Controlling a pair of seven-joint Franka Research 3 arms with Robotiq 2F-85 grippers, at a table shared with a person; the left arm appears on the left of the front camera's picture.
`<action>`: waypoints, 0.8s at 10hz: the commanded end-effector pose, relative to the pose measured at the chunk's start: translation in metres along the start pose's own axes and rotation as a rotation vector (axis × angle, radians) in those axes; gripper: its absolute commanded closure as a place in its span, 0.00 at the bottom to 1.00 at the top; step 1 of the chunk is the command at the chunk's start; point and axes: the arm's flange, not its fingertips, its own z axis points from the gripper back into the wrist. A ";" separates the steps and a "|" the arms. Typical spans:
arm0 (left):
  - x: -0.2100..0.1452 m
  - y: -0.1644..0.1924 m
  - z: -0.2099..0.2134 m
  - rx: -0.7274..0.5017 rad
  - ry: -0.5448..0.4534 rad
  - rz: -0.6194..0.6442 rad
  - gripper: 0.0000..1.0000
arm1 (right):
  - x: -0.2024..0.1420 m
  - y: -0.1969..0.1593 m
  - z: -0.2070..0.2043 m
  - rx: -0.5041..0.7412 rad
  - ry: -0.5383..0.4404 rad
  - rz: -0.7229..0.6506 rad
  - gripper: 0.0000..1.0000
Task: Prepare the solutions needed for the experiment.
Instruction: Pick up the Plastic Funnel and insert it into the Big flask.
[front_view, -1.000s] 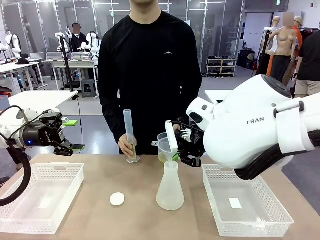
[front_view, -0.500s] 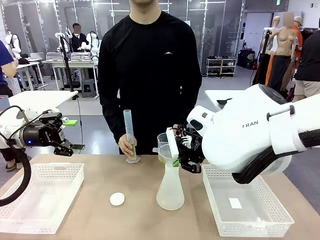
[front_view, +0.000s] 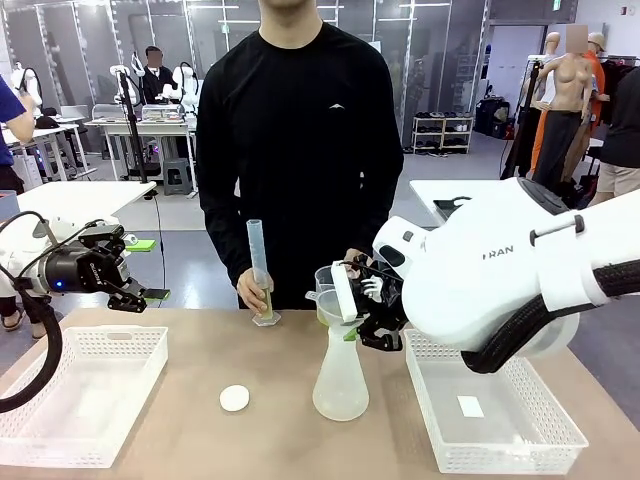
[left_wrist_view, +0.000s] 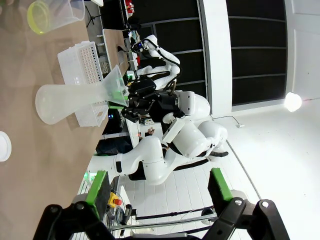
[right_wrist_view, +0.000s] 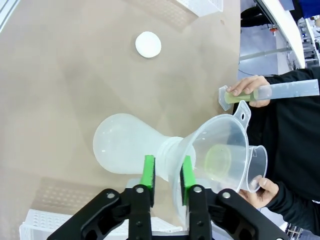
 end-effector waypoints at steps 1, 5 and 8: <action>-0.001 -0.002 0.000 -0.004 0.004 -0.004 0.00 | -0.005 -0.001 -0.010 -0.013 -0.023 0.022 0.71; -0.001 -0.002 0.000 -0.004 0.004 -0.004 0.00 | -0.001 -0.001 -0.004 -0.015 0.011 0.027 0.32; -0.001 -0.002 0.000 -0.004 0.004 -0.004 0.00 | 0.000 0.001 -0.002 -0.001 0.004 0.010 0.12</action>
